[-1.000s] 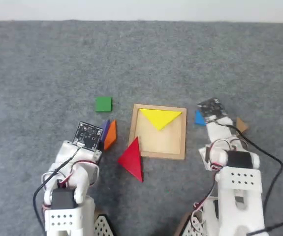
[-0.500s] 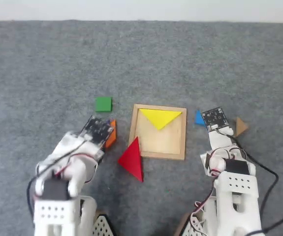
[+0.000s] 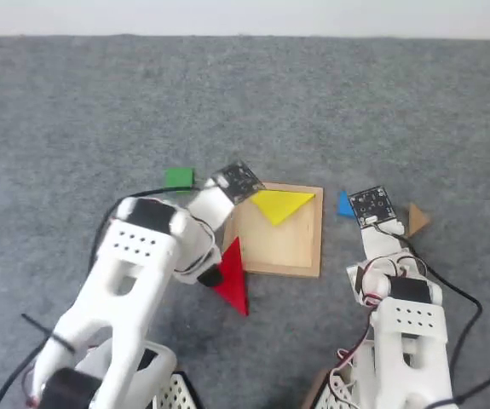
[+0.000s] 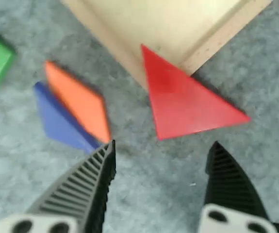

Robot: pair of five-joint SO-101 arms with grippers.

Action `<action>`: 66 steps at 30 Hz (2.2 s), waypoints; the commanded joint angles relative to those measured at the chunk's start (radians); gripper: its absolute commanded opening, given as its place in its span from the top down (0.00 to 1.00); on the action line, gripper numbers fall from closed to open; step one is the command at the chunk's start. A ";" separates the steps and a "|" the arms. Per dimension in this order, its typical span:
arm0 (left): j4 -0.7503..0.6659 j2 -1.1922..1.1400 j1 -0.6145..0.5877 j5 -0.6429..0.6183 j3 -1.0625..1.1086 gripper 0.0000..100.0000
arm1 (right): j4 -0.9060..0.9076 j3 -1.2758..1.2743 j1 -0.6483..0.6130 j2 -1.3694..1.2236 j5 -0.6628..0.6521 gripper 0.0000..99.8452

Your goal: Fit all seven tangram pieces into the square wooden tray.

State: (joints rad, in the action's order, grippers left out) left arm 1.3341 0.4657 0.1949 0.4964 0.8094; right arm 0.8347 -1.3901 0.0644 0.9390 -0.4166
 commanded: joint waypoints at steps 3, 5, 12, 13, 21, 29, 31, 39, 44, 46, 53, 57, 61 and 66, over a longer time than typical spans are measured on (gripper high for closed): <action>-0.213 -0.109 0.057 0.005 0.111 0.71 | -0.019 0.006 0.010 0.021 0.009 0.90; -0.259 -0.163 0.054 0.014 0.116 0.71 | -0.019 0.006 0.010 0.021 0.009 0.90; -0.339 -0.354 0.057 0.017 0.064 0.71 | -0.019 0.006 0.010 0.021 0.009 0.90; -0.339 -0.377 0.057 0.017 0.048 0.71 | -0.019 0.006 0.010 0.021 0.008 0.90; -0.338 -0.384 0.063 0.011 0.001 0.71 | -0.019 0.005 0.010 0.021 0.008 0.90; -0.485 -0.321 0.087 -0.184 -0.001 0.71 | -0.019 0.005 0.008 0.021 0.008 0.90; -0.535 -0.321 0.081 -0.222 -0.001 0.71 | -0.019 0.005 0.008 0.021 0.008 0.90; -0.535 -0.321 0.080 -0.287 -0.102 0.71 | -0.019 0.005 0.008 0.021 0.009 0.90; -0.496 -0.322 0.084 -0.284 -0.136 0.71 | -0.019 0.005 0.008 0.021 0.009 0.90; -0.496 -0.322 0.077 -0.284 -0.136 0.71 | -0.019 0.005 0.008 0.021 0.009 0.90; -0.512 -0.316 0.028 -0.311 -0.131 0.71 | -0.019 0.005 0.008 0.021 0.009 0.90; -0.512 -0.276 -0.133 -0.310 -0.120 0.71 | -0.019 0.005 0.008 0.021 0.009 0.90; -0.516 -0.117 -0.187 -0.216 0.001 0.71 | -0.019 0.005 0.008 0.021 0.008 0.90; -0.443 0.091 -0.072 -0.123 0.185 0.71 | -0.019 0.005 -0.010 0.021 0.009 0.90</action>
State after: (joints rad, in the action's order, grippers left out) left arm 0.8263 0.3736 0.0476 0.3046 0.9060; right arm 0.8347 -1.3901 0.0644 0.9390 -0.4166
